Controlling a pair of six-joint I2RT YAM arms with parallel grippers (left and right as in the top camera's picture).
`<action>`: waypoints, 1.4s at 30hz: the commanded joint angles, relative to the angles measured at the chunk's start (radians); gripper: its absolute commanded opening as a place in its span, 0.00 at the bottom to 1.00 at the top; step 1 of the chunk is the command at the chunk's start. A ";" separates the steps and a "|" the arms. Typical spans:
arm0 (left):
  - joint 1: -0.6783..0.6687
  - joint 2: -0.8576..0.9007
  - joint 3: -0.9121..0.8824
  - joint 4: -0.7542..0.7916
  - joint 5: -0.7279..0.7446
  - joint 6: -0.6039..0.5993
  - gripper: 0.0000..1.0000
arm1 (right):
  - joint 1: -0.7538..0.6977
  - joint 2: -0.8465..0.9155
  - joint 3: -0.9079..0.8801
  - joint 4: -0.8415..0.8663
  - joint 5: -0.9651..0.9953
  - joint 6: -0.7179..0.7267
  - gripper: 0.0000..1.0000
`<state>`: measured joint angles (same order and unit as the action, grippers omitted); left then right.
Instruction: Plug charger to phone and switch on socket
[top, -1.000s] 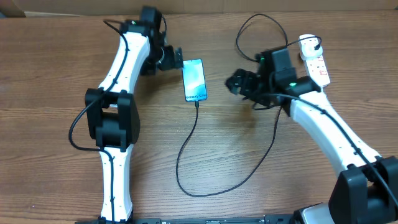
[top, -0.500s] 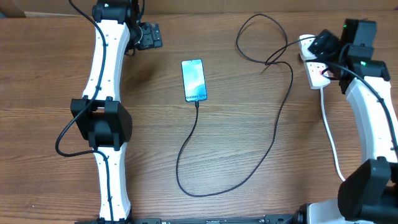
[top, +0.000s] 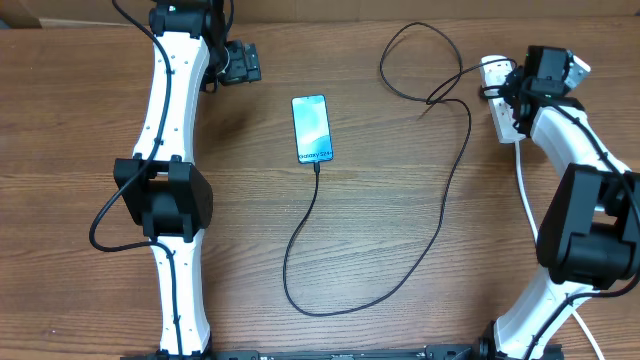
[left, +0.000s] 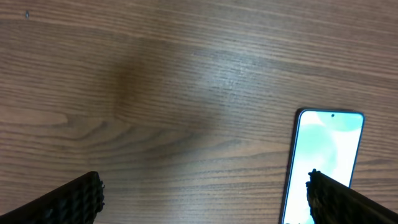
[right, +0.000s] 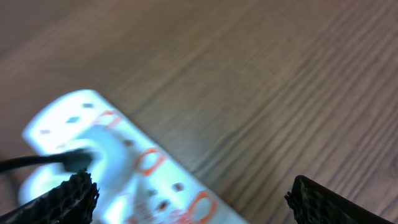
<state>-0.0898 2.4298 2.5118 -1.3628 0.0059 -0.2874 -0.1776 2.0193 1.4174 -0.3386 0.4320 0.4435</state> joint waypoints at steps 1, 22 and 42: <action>-0.004 -0.004 -0.001 -0.006 -0.014 0.011 1.00 | -0.065 0.010 0.006 0.008 0.010 -0.003 0.97; -0.004 -0.004 -0.001 0.006 -0.013 0.011 1.00 | -0.137 0.103 0.006 0.080 -0.294 -0.112 1.00; -0.004 -0.004 -0.001 0.014 -0.013 0.011 1.00 | -0.136 0.145 0.006 0.121 -0.323 -0.070 1.00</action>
<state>-0.0898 2.4298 2.5118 -1.3540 0.0059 -0.2874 -0.3141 2.1517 1.4174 -0.2321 0.1322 0.3660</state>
